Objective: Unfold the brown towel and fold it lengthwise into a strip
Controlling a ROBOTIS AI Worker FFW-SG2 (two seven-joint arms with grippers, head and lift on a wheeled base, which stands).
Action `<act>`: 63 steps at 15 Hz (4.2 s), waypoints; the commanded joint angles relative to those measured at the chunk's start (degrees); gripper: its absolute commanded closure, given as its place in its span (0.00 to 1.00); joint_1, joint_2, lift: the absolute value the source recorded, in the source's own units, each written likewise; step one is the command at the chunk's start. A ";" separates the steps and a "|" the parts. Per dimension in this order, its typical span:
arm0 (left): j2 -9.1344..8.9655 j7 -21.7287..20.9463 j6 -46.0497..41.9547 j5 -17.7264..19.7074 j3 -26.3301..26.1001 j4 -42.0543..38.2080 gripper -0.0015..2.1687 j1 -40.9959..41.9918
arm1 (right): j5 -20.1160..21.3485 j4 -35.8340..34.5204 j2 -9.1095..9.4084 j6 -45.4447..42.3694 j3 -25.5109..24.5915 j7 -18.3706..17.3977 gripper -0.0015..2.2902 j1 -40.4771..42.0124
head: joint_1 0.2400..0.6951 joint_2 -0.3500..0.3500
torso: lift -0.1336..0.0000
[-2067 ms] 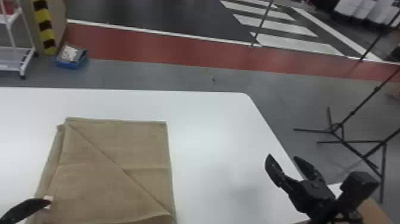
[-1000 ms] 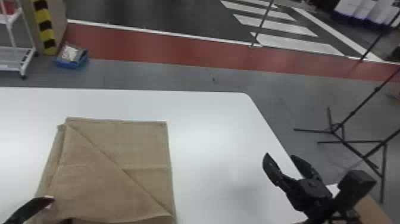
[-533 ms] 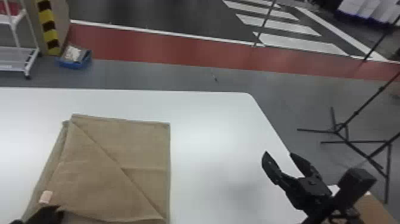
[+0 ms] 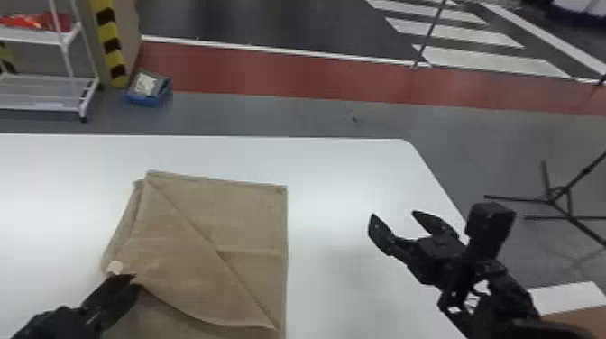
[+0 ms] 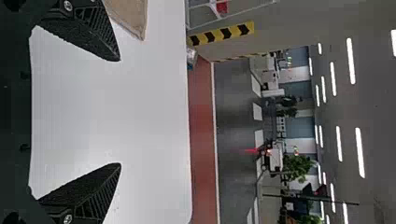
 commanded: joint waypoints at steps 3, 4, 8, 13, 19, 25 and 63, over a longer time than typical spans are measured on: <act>0.79 0.73 -2.02 0.03 -1.32 1.71 0.41 -0.01 | 3.39 0.80 0.05 3.02 6.31 0.00 0.03 -2.69 | 1.00 0.27 | 0.10; 0.88 1.61 -2.20 0.03 -1.67 2.15 0.24 0.08 | 3.48 0.89 0.05 3.02 6.66 0.00 0.03 -2.69 | 1.00 0.29 | 0.10; 1.23 4.59 -3.25 0.03 -3.34 3.82 0.26 -0.71 | 3.30 0.80 0.05 3.02 5.96 0.26 0.03 -1.99 | 1.00 0.31 | 0.10; 1.23 6.35 -2.90 0.03 -3.34 3.65 0.79 -0.97 | 3.83 1.60 -0.26 4.08 6.05 0.44 0.03 -2.78 | 1.00 0.28 | 0.10; 3.95 5.56 -2.90 2.31 -3.34 3.91 0.79 -2.20 | 8.93 11.97 -0.70 16.03 9.83 1.76 0.03 -17.37 | 1.00 0.30 | 0.10; 5.36 5.56 -3.08 3.02 -3.52 4.26 0.79 -2.47 | 10.60 31.65 -0.53 17.43 19.41 1.93 0.04 -35.56 | 1.00 0.42 | 0.10; 7.03 9.87 11.51 15.41 5.54 7.25 0.79 -15.21 | 18.42 -2.10 -1.76 34.66 -14.08 10.02 0.01 -7.08 | 1.00 0.16 | 0.10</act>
